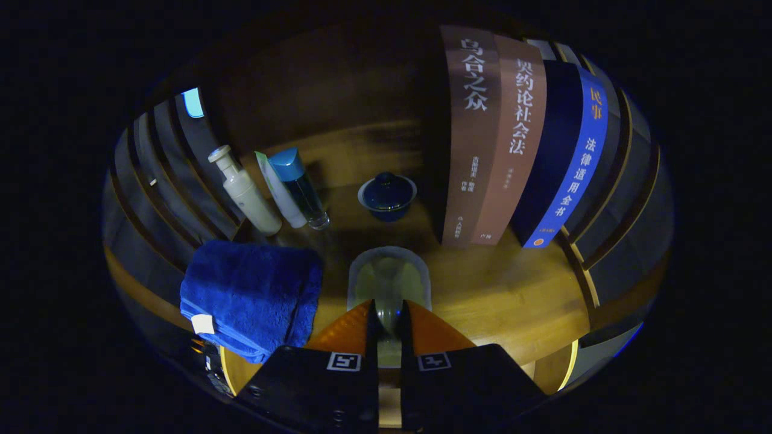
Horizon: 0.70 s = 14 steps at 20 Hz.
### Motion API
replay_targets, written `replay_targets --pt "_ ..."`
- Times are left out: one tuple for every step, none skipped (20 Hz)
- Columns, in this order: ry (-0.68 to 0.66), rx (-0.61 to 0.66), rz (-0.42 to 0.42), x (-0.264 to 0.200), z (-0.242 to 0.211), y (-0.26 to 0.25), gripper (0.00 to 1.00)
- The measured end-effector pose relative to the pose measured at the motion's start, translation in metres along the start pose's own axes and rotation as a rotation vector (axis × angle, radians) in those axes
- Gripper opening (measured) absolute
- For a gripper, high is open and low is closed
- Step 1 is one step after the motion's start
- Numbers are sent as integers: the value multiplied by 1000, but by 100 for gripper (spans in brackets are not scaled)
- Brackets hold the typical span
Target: Pull open the drawer, take out the items inside it, and place them on the countertop above the cabinet.
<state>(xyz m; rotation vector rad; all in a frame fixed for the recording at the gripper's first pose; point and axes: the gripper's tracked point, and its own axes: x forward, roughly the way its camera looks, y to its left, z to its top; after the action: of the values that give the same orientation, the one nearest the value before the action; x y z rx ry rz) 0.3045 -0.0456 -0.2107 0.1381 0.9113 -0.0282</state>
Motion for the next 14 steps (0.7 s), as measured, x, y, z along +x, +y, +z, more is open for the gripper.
replay_targets --pt "5 1 5 5 -1 1 24" --pt "8 4 5 7 -5 1 26" --pt "8 14 3 7 -5 0 35" --pt "5 30 9 8 -5 1 42" --pt "-2 46 17 7 -5 3 45" --pt "-11 50 27 5 -6 5 45" --pt "-22 48 25 0 -5 4 55" --pt "-37 42 37 -4 -4 7 66" --pt "-50 33 38 -10 -3 8 77" --pt "-62 28 34 -22 -6 7 88" --pt "-79 22 29 -25 -6 7 99" --pt "-103 15 38 -35 -7 9 100" --pt "-123 6 34 -44 -11 9 100" --pt "-141 -4 23 -54 -17 6 100"
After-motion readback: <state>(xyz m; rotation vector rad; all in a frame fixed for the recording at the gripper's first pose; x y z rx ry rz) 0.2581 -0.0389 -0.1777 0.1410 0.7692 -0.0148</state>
